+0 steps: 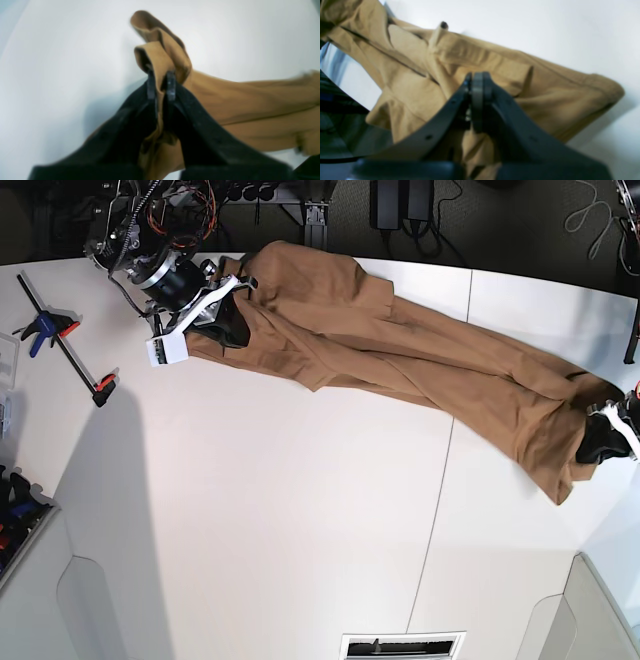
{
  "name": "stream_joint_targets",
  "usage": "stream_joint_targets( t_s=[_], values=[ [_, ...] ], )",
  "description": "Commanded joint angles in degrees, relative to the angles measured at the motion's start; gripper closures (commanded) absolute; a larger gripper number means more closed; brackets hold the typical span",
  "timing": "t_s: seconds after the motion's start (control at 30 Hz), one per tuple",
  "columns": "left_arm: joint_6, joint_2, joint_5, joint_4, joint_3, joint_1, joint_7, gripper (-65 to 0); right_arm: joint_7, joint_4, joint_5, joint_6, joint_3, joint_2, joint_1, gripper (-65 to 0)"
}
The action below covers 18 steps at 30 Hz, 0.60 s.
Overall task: Layout the t-shirt on the table in an organized manner, then fold the t-shirt properly
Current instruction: 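Lift the strip end with the left gripper and fold it toward the right gripper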
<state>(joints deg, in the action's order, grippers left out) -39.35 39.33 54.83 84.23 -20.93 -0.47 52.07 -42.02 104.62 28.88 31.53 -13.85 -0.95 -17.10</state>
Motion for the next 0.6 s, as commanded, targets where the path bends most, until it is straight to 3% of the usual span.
stream_joint_targets(
  t_s=[0.0, 0.2, 0.33, 0.57],
  values=[
    [-0.65, 0.46, 0.66, 3.76, -0.52, 0.31, -0.92, 0.0, 1.25, 0.92, 1.07, 0.22, -0.07, 0.15, 0.42, 0.0],
    [-0.65, -7.37, 0.63, 18.99, -0.5, 7.5, -0.76, 0.0, 1.27, 0.92, 1.05, 0.22, -0.07, 0.15, 0.42, 0.0],
    [-0.65, -11.13, 0.61, 21.18, 0.44, 10.58, -0.81, 0.0, 1.25, 0.92, 0.87, 0.22, -0.07, 0.15, 0.42, 0.0],
    [-0.65, -14.25, -3.69, 21.11, 11.47, 11.91, -2.58, 0.0, 1.29, 0.92, 0.9, 0.2, -0.07, 0.15, 0.52, 0.0]
  ],
)
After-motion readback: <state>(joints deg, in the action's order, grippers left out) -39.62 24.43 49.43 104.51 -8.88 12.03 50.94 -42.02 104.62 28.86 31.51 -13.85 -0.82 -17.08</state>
